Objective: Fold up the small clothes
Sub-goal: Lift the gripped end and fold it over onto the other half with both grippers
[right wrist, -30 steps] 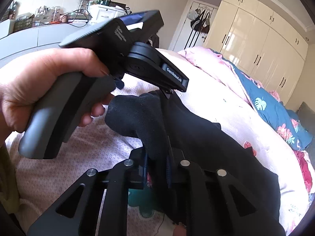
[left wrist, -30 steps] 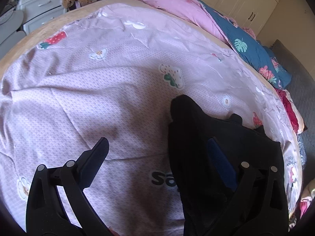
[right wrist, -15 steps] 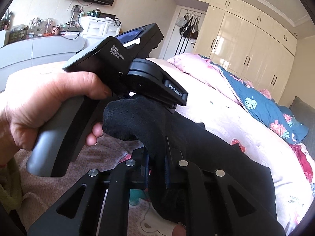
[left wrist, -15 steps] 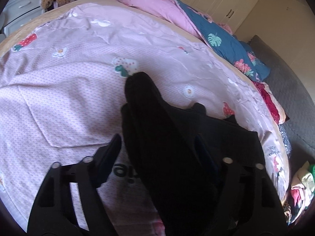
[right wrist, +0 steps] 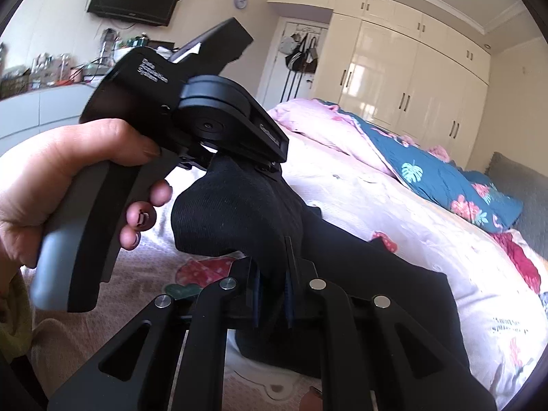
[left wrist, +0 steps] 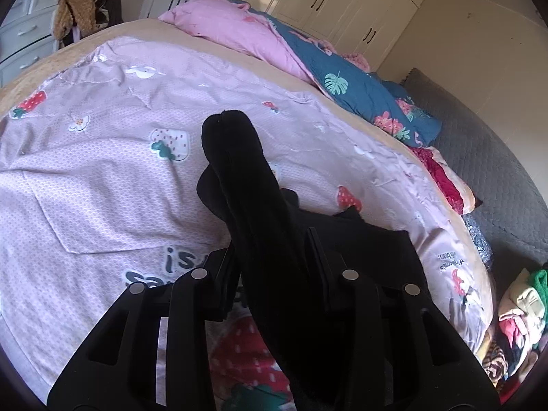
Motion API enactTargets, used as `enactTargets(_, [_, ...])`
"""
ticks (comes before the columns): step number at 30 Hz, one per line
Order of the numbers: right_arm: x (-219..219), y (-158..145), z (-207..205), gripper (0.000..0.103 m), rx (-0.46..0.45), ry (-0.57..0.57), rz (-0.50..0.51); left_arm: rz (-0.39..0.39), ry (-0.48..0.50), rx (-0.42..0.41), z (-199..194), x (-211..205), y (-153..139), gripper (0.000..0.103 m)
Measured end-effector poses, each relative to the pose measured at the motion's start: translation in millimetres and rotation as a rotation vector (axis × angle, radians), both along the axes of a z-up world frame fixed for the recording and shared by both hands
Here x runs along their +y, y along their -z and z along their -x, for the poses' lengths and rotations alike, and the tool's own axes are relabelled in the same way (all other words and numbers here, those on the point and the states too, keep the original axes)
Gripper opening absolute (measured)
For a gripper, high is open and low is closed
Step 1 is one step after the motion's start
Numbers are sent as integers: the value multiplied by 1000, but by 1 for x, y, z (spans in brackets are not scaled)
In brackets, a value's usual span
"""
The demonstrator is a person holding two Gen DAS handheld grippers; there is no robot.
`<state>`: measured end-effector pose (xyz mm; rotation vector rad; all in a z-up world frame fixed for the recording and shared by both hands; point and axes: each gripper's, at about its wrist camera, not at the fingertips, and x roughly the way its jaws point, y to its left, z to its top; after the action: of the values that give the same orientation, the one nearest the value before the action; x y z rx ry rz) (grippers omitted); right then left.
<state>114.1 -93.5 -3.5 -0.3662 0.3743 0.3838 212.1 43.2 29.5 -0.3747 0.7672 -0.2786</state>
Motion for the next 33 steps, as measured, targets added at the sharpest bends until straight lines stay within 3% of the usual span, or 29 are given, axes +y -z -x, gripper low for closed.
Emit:
enactTargets(8, [-35, -6, 7, 9, 11, 53, -55, -35, 41, -34, 6, -44, -27, 24])
enactTargets(17, [-88, -17, 8, 9, 52, 145, -192, -112, 114, -44, 4, -104, -50, 23])
enactTargets(27, [-135, -18, 0, 9, 122, 221, -294, -151, 181, 9, -11, -163, -45, 18])
enactTargets(33, [-164, -6, -12, 9, 253, 265, -381, -196, 220, 52, -23, -194, -34, 16])
